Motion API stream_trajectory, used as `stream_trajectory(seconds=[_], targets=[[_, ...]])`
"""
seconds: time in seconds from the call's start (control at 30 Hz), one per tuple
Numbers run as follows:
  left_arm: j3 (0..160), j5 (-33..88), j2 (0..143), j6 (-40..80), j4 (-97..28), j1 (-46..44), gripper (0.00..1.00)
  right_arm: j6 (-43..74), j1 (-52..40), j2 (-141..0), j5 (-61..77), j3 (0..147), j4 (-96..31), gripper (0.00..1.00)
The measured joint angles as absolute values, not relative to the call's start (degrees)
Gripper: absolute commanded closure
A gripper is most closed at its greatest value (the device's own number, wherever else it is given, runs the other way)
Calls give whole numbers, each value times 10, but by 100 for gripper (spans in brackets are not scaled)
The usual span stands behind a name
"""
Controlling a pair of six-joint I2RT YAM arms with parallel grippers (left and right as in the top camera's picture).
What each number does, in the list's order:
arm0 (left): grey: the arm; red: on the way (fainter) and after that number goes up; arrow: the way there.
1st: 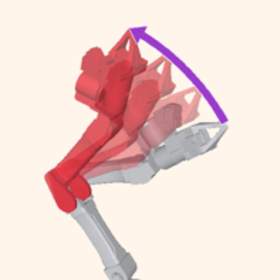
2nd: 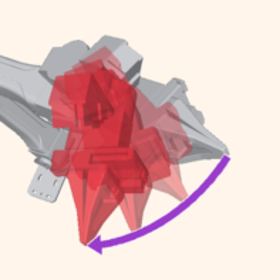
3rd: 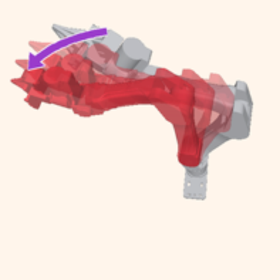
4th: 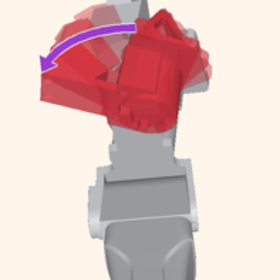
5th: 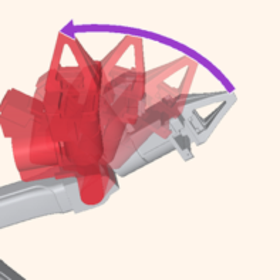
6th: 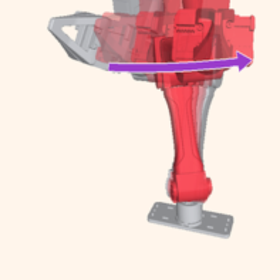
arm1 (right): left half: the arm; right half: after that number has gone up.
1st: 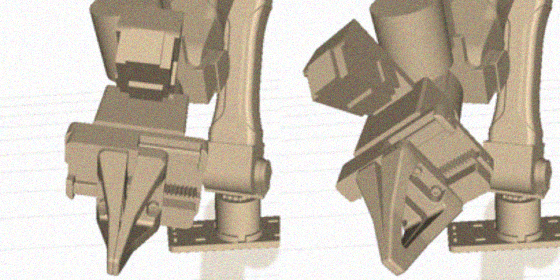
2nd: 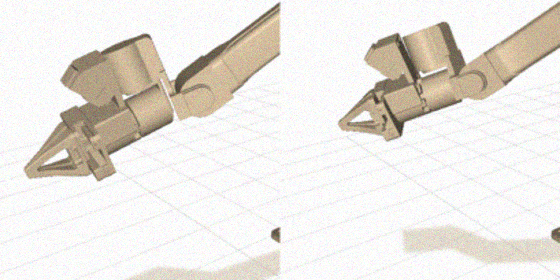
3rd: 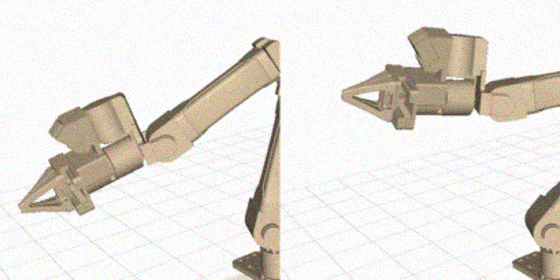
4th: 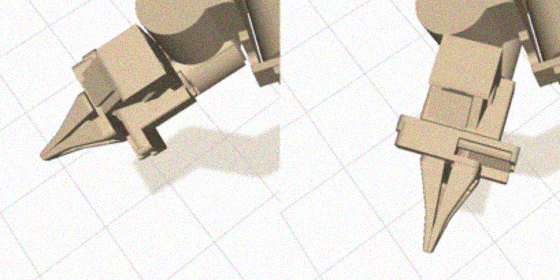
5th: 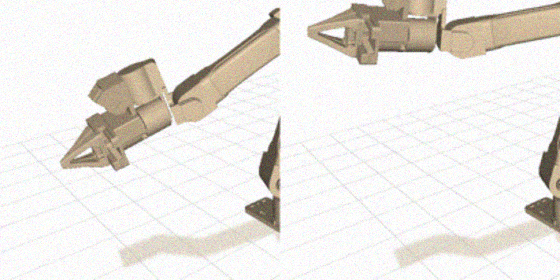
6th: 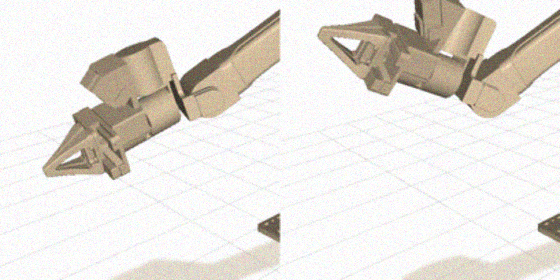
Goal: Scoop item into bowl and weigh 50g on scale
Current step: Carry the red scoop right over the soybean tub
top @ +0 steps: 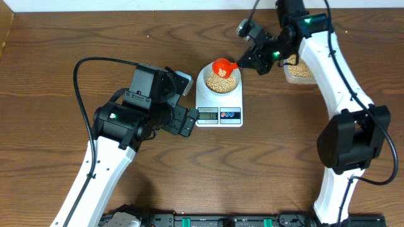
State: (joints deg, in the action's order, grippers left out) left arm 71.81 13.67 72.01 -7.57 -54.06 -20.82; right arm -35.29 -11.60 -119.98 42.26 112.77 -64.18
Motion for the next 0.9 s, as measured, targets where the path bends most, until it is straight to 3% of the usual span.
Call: stream_trajectory(seconds=[0.2, 0.5, 0.67, 0.9], targets=[[718, 137, 720, -76, -541, -208, 5, -347, -27, -1200, 535, 1128, -665, 99], [718, 137, 720, -76, -541, -208, 5, -340, 118, -1200, 581, 1128, -711, 99], [718, 137, 720, -76, -541, -208, 5, -315, 185, -1200, 553, 1128, -714, 99], [718, 137, 720, -76, -541, -208, 5, -246, 211, -1199, 432, 1128, -691, 99]])
